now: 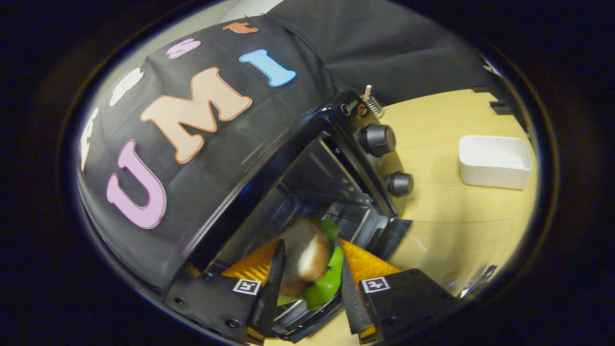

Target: Open the toaster oven, put the food inside, and close the toaster oven door.

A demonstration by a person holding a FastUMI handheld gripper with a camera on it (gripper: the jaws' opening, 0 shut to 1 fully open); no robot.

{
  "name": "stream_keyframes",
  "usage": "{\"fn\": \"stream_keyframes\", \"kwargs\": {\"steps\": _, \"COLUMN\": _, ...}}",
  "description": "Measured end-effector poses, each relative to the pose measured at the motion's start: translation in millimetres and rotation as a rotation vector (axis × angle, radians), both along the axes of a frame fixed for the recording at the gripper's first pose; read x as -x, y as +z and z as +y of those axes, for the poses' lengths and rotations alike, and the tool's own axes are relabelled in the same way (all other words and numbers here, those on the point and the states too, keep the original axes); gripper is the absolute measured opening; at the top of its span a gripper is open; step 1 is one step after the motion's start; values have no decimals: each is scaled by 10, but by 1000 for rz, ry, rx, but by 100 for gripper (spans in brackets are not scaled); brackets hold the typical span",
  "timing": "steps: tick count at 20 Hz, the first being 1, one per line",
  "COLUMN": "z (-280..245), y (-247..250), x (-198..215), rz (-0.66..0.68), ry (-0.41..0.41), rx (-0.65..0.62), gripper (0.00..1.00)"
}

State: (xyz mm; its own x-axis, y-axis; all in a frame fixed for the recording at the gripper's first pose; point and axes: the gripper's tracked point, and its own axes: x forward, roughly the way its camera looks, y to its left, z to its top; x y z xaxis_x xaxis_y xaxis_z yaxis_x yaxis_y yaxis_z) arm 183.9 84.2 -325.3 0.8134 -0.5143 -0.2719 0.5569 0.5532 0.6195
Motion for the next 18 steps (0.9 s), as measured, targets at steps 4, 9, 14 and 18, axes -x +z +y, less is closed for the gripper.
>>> {"fn": "stream_keyframes", "kwargs": {"steps": 4, "z": -69, "y": -9, "x": 166, "rz": 148, "ry": -9, "rx": 142, "gripper": 83}}
{"fn": "stream_keyframes", "kwargs": {"steps": 9, "z": -123, "y": 158, "x": 610, "rz": 239, "ry": -1, "rx": 244, "gripper": 100}}
{"fn": "stream_keyframes", "kwargs": {"steps": 14, "z": 99, "y": 244, "x": 1146, "rz": 403, "ry": 87, "rx": 387, "gripper": 100}}
{"fn": "stream_keyframes", "kwargs": {"steps": 18, "z": 628, "y": 8, "x": 1626, "rz": 555, "ry": 210, "rx": 419, "gripper": 99}}
